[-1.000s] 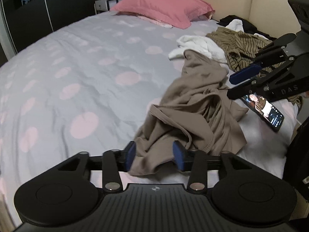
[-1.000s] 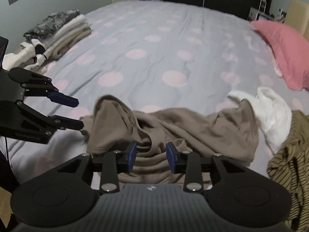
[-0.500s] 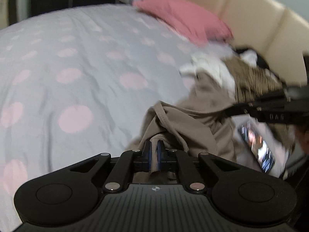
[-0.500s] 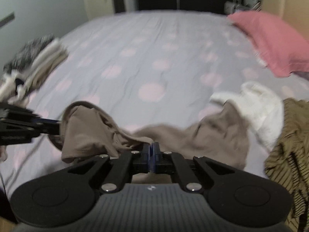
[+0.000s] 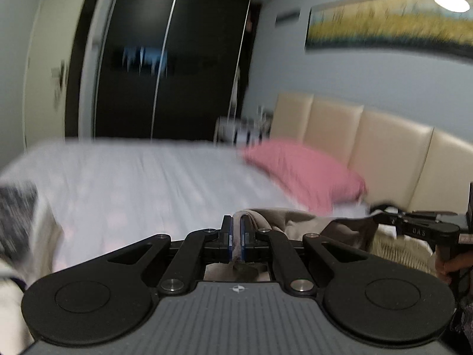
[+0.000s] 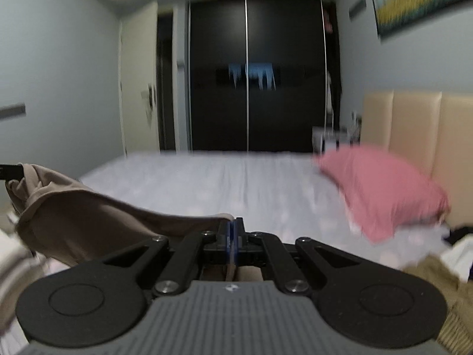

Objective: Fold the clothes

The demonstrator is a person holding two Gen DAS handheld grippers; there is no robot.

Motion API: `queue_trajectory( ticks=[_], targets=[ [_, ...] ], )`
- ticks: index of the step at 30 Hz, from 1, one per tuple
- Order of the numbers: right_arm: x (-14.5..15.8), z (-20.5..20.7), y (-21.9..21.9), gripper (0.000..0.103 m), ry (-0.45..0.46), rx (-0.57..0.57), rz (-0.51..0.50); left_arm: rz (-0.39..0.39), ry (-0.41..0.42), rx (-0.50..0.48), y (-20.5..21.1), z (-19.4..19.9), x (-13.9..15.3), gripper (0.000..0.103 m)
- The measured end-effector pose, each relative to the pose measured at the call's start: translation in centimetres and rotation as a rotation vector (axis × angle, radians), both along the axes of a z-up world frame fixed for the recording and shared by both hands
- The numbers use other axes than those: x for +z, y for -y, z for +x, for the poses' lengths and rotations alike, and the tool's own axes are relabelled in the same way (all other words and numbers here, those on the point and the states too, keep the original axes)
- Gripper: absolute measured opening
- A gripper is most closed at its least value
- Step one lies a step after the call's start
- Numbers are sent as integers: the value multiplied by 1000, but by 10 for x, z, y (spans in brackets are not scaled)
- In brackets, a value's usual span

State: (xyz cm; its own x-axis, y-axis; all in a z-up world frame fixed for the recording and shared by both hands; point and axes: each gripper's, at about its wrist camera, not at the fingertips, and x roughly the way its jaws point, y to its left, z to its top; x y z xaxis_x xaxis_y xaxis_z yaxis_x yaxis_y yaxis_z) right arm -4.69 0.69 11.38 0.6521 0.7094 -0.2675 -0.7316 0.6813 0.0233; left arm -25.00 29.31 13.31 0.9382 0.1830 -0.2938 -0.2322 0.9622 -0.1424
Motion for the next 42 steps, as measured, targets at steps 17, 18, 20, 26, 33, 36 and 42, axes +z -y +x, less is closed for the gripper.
queue_trajectory(
  ticks=[17,18,20,26,33,36,42],
  targets=[
    [-120,27,-65,3,-298,124,-355,-156,-549,-6,-21,41,-127,3],
    [-126,29,-66,3,-313,122,-365,-169,-576,-18,-21,42,-137,3],
    [-132,32,-69,3,-320,122,-387,-182,-644,-54,-17,46,-158,3],
    [-143,14,-60,24,-340,133,-383,-141,-756,-131,6,41,-187,3],
    [-148,-34,-61,48,-298,176,-392,-101,-813,-141,14,36,-202,4],
    [-160,-51,-69,48,-312,244,-430,-54,-798,-148,18,33,-199,5],
    [-180,-57,-65,46,-256,267,-555,66,-748,-267,39,19,-187,32]
  ],
)
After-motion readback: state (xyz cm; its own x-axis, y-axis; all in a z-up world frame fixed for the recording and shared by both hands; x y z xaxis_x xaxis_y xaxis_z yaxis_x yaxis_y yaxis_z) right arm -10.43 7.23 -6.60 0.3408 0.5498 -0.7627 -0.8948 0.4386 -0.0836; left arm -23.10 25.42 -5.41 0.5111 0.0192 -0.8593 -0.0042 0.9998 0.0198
